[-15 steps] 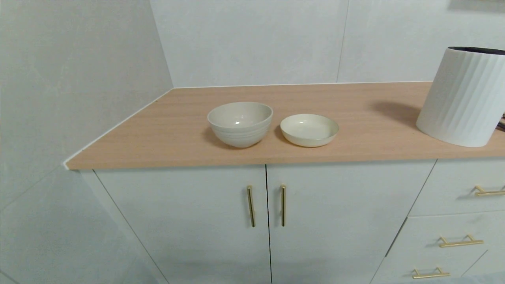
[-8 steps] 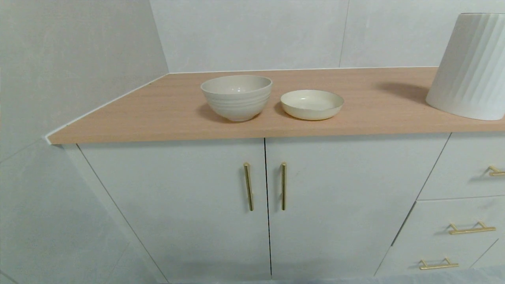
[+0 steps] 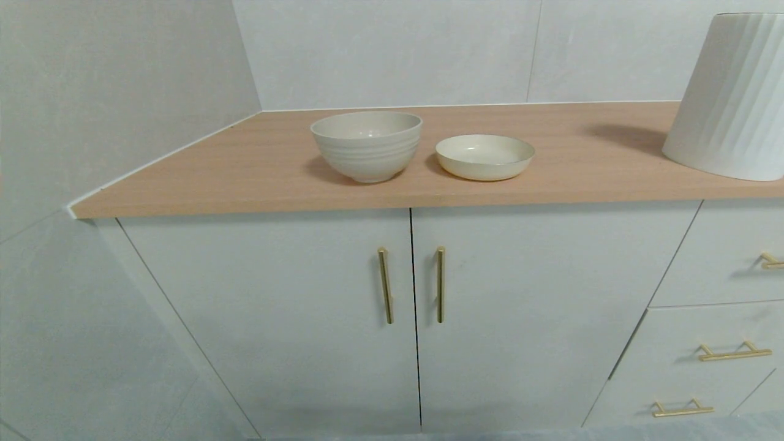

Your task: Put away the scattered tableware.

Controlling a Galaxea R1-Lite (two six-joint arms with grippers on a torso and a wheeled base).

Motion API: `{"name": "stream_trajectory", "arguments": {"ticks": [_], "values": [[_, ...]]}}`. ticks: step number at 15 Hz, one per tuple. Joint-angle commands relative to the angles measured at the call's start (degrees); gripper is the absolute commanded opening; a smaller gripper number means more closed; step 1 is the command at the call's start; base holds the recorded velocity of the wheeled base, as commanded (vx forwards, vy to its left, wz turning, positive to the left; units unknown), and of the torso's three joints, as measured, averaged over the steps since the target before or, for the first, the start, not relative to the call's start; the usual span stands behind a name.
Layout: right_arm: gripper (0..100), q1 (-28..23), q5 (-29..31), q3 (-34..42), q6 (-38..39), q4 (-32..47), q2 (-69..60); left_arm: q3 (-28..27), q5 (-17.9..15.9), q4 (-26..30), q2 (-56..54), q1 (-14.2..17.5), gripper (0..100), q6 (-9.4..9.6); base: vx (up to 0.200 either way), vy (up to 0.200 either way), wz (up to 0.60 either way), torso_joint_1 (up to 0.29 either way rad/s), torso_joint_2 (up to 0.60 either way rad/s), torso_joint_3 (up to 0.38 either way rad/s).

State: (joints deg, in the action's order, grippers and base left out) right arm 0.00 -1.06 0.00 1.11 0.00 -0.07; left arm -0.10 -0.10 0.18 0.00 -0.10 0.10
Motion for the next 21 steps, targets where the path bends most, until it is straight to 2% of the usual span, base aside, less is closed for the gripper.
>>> {"name": "stream_trajectory", "arguments": {"ticks": [1,4,6,8,11,15,16,17,21], "values": [[100,0.0,-0.1,0.0,-0.1,0.0,0.1,0.0,0.0,0.0,0.0,0.0,100,-0.01,0.0,0.0,0.0,0.0,0.0,0.0],[100,0.0,0.0,-0.3,-2.3,-0.4,0.1,0.0,0.0,0.0,0.0,0.0,100,-0.01,0.0,0.0,0.0,0.0,0.0,0.0],[100,0.0,-2.2,-5.6,-1.4,-2.0,0.2,0.0,0.0,0.0,0.0,0.0,100,-0.01,0.0,0.0,0.0,0.0,0.0,0.0],[100,0.0,-8.4,-10.9,-0.6,3.7,6.0,0.0,0.0,0.0,0.0,0.0,100,-0.01,0.0,0.0,0.0,0.0,0.0,0.0],[100,0.1,-10.5,-13.2,-0.4,5.5,16.4,0.0,0.0,0.0,0.0,0.0,100,-0.01,0.0,0.0,0.0,0.0,0.0,0.0],[100,5.2,-15.1,-14.5,-0.4,-2.4,28.0,0.0,0.0,0.0,0.0,0.0,100,-0.01,0.0,0.0,0.0,0.0,0.0,0.0],[100,7.3,-15.5,-14.7,-0.4,-6.9,32.8,0.0,0.0,0.0,0.0,0.0,100,-0.01,0.0,0.0,0.0,0.0,0.0,0.0],[100,10.8,-15.6,-16.9,-0.4,-12.1,40.3,0.0,0.0,0.0,0.0,0.0,100,-0.01,0.0,0.0,0.0,0.0,0.0,0.0],[100,19.2,-15.1,-32.0,0.4,-12.1,59.2,0.0,0.0,0.1,0.0,0.0,100,-0.01,0.0,0.0,0.0,0.0,0.0,0.0]]}}
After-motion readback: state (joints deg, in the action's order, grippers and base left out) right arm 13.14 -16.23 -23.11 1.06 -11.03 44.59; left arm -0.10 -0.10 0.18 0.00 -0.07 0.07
